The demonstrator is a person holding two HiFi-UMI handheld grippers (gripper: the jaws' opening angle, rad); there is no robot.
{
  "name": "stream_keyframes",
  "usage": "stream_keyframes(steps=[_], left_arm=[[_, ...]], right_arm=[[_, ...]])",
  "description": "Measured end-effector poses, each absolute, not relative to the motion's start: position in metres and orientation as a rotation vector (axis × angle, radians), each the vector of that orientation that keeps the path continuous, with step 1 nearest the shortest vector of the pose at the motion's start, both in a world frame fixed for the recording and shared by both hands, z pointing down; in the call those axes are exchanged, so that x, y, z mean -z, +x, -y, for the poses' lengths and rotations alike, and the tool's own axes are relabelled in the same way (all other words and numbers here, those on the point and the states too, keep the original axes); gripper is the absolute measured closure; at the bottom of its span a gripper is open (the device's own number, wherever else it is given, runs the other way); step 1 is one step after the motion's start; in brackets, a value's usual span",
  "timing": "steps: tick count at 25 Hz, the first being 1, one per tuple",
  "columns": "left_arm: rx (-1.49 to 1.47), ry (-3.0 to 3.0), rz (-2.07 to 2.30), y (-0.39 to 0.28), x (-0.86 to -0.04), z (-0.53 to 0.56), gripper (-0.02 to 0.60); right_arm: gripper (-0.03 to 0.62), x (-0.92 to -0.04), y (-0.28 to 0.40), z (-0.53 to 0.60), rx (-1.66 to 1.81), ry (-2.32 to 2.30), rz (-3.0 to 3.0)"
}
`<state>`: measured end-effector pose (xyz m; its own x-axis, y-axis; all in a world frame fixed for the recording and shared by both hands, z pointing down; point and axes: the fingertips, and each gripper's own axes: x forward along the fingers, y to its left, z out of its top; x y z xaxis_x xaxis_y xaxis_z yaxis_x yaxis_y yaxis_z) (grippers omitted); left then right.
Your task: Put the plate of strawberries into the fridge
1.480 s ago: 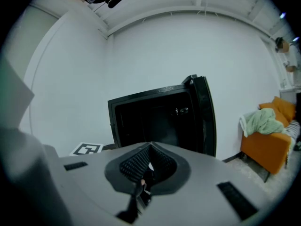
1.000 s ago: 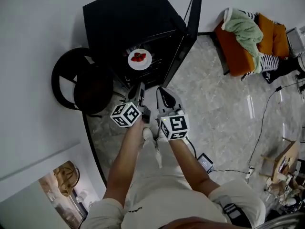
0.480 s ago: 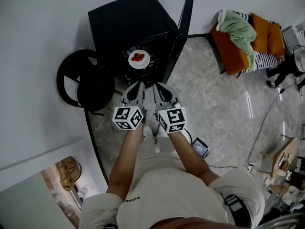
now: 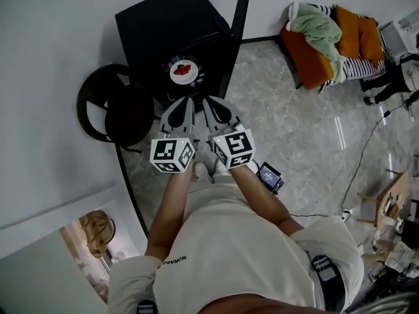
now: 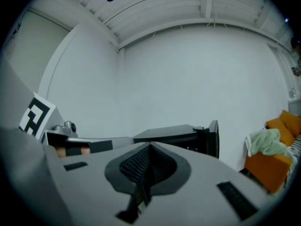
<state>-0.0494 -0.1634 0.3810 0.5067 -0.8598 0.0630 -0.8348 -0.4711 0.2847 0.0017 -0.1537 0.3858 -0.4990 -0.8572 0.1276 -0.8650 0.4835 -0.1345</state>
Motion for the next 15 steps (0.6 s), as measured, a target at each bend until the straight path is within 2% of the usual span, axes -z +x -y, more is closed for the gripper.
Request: stream_keyframes(steps=[15], left_arm=[[0.080, 2.557, 1.468, -0.031, -0.354, 0.151, 0.581]], right_arm=[[0.582, -0.348, 0.014, 0.147, -0.190, 1.578, 2.731]])
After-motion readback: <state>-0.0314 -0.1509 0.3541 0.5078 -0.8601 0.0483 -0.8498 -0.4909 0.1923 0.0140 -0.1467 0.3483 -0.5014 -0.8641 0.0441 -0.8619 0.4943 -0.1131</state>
